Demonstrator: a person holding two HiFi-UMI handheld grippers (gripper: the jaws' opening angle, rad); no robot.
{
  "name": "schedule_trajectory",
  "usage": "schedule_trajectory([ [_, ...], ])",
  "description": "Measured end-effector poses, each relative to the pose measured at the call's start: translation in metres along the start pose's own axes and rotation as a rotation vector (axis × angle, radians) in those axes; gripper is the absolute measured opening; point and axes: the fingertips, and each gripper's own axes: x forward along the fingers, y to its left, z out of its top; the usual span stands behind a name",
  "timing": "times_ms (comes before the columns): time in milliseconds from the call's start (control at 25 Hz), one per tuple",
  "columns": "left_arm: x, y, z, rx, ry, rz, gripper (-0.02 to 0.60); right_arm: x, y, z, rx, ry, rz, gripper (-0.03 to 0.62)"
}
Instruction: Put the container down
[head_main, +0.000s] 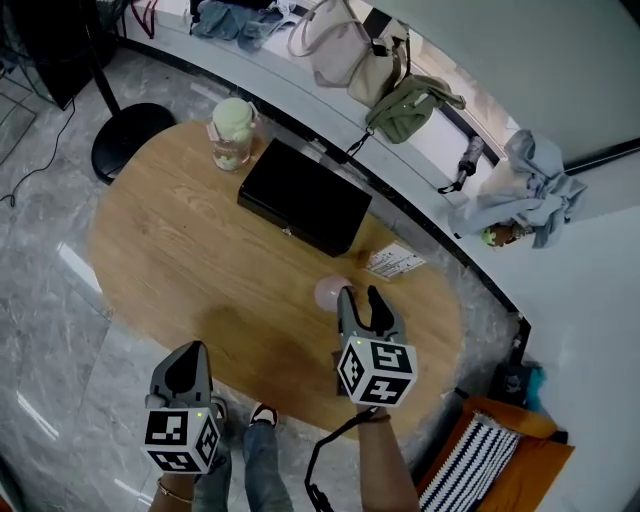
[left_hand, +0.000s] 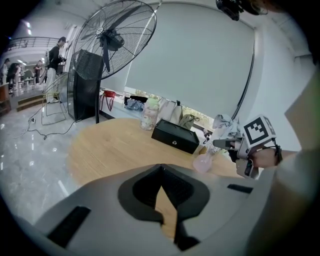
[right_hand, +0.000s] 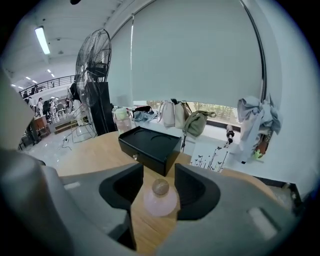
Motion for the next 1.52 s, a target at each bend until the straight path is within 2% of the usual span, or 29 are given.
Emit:
schedule_trajectory([
  [240,-0.028,-0.022,0.028,0.05,-0.032,-0.026,-0.006,-0.041,-0.004,0.023,0.016,-0.026,-0.024,0.179],
  [560,-0.086,-0.058,0.065,0.114,-0.062,-0.068,-0.006,-0.122,-0.004,0.041,0.102,-0.051,-0.056,0.179],
  [840,-0.14,-0.102,0.104,0.237,-0.095,-0.151,-0.006,-0.214,-0.004,0.066,0.191,-0.094,-0.074,0.177],
  [1080,-0.189,-0.137,0.142,0.211,-0.151,-0.199,-0.006,-0.306,-0.026,0.083,0.288,-0.167,-0.161,0.155],
  [1320,-0.241,-0.156,0.166,0.288,-0.218,-0.25,-0.006,-0.384,-0.033,0.09,0.321,-0.257,-0.251,0.105],
  [1520,-0.27,-0.165,0.169,0.325,-0.235,-0.26,-0.006,-0.432,-0.036,0.085,0.328,-0.294,-0.295,0.063],
])
